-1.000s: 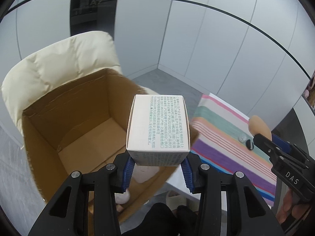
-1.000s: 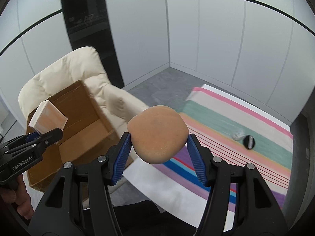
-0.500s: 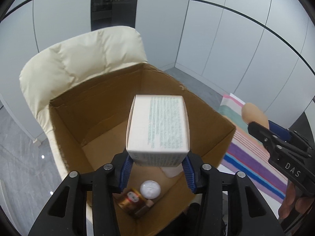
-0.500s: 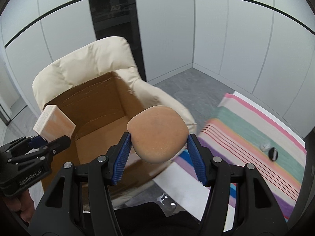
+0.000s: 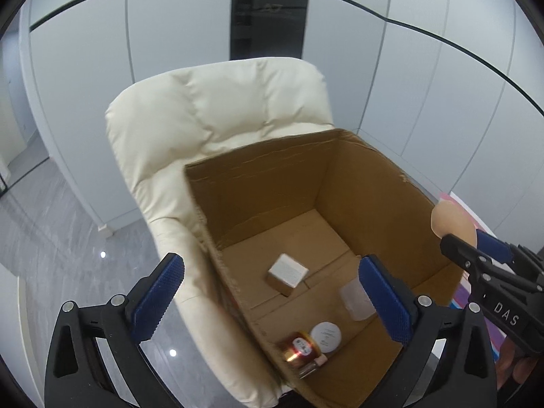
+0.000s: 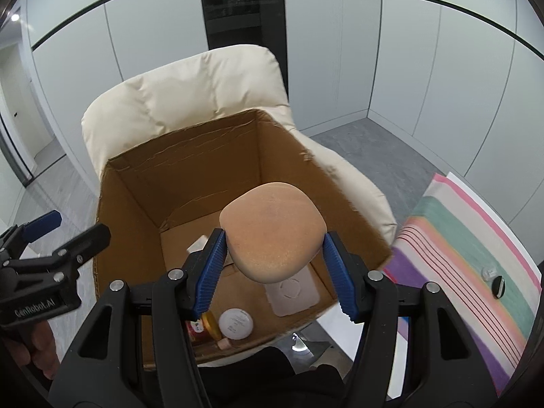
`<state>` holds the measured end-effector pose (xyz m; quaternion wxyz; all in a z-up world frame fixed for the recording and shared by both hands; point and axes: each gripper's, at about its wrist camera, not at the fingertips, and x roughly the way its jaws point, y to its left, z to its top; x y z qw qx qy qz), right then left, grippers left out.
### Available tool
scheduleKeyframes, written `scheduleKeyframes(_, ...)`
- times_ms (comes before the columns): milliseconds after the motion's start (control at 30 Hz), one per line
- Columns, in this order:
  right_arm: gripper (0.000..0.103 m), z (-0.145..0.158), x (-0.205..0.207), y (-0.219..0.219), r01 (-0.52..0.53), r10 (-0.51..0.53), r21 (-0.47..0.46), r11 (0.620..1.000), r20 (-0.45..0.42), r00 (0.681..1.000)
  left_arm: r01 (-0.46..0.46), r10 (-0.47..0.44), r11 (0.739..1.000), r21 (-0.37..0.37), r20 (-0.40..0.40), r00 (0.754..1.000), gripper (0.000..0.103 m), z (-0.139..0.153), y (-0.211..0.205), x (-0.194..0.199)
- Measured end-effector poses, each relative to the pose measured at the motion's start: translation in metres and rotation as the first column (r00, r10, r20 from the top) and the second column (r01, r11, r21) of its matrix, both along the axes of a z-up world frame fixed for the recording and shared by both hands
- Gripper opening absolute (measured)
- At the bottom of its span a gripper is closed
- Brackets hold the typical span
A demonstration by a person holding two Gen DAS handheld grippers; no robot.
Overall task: Organize objects
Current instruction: 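Open the left tool dropping the cream box while the right tool drops the sponge into the box, then move both tools back over the table toward the clear case and black puff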
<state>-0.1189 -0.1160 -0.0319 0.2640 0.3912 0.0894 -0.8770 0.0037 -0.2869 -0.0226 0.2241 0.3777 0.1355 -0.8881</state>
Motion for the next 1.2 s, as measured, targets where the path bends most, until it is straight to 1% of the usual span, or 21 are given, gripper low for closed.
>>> scheduleKeyframes(100, 0.062, -0.002, 0.002, -0.009, -0.019, 0.019, 0.004, 1.000, 0.002, 1.000, -0.016, 0.016, 1.000, 0.001, -0.007, 1.000, 0.103, 0.001, -0.008, 0.005)
scheduleKeyframes(167, 0.069, -0.004, 0.003, -0.012, -0.025, 0.025, 0.007, 1.000, 0.005, 1.000, -0.021, 0.021, 1.000, 0.002, -0.006, 1.000, 0.103, 0.000, -0.011, 0.005)
scheduleKeyframes(233, 0.086, -0.005, 0.003, -0.014, -0.018, 0.018, 0.013, 1.000, 0.006, 1.000, -0.027, 0.027, 1.000, 0.006, -0.004, 1.000, 0.103, 0.000, -0.013, 0.005)
scheduleKeyframes(300, 0.091, -0.005, 0.002, -0.011, -0.006, 0.006, 0.007, 1.000, 0.009, 1.000, -0.026, 0.026, 1.000, 0.009, -0.004, 1.000, 0.103, -0.001, -0.013, 0.004)
scheduleKeyframes(367, 0.094, -0.005, 0.000, -0.008, 0.005, -0.005, 0.007, 1.000, 0.015, 1.000, -0.018, 0.018, 1.000, 0.005, -0.003, 1.000, 0.103, -0.001, -0.011, 0.002)
scheduleKeyframes(433, 0.103, -0.005, -0.003, -0.003, 0.032, -0.033, 0.017, 0.999, 0.014, 0.999, -0.013, 0.013, 1.000, 0.004, -0.002, 1.000, 0.103, -0.002, -0.009, 0.000)
scheduleKeyframes(567, 0.103, -0.008, -0.009, 0.009, 0.060, -0.061, 0.033, 0.998, 0.028, 0.998, -0.004, 0.004, 1.000, 0.007, -0.010, 1.000, 0.103, -0.002, 0.001, -0.006)
scheduleKeyframes(767, 0.103, -0.007, -0.013, 0.031, 0.087, -0.088, 0.037, 0.996, 0.019, 0.996, 0.030, -0.030, 1.000, 0.008, -0.010, 1.000, 0.103, -0.002, 0.019, -0.021)
scheduleKeyframes(967, 0.103, -0.007, -0.017, 0.062, 0.125, -0.126, 0.039, 0.991, 0.016, 0.992, 0.077, -0.077, 0.997, 0.004, -0.014, 0.997, 0.103, -0.001, 0.043, -0.038)
scheduleKeyframes(1200, 0.103, -0.003, -0.025, 0.101, 0.193, -0.194, 0.026, 0.981, 0.019, 0.981, 0.139, -0.139, 0.990, -0.003, -0.011, 0.990, 0.103, -0.002, 0.076, -0.054)
